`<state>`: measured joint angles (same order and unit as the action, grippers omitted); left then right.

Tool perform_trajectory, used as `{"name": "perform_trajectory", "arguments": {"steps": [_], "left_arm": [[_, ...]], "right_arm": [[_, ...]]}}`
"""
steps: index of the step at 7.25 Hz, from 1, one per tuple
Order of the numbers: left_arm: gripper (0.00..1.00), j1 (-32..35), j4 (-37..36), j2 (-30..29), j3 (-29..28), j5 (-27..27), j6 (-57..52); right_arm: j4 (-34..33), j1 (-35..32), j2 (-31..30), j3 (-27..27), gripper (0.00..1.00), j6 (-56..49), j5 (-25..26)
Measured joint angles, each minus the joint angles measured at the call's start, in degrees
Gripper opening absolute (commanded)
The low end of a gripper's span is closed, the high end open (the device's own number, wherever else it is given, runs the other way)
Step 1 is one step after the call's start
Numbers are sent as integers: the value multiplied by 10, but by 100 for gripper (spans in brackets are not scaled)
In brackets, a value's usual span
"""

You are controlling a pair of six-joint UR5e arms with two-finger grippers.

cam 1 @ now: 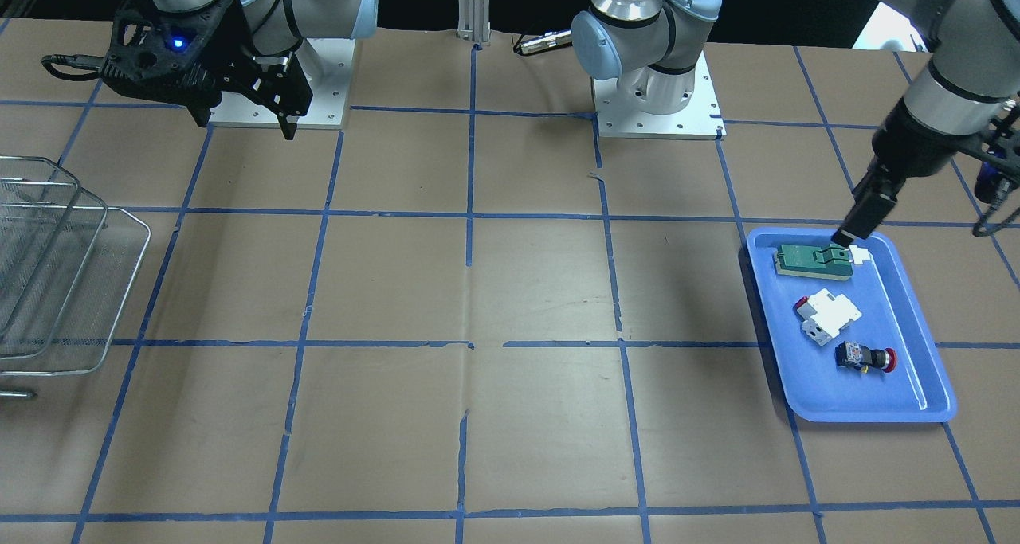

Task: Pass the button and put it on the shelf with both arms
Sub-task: 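Move the left gripper over the red push button in the blue tray, then lower the left gripper and close it on the red push button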

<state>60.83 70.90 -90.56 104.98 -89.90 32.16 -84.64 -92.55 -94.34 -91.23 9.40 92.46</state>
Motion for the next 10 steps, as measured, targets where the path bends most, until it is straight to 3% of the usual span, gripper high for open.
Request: {"name": "perform_trajectory", "arguments": {"steps": [4,10], "left_arm": [[100,-38,-102,-120,-11,-2,74],[100,-66,-113,-272,-118,3,126]], "right_arm": [[0,0,0,0,100,0,0],[0,-1,-1,-1,100,0,0]]}}
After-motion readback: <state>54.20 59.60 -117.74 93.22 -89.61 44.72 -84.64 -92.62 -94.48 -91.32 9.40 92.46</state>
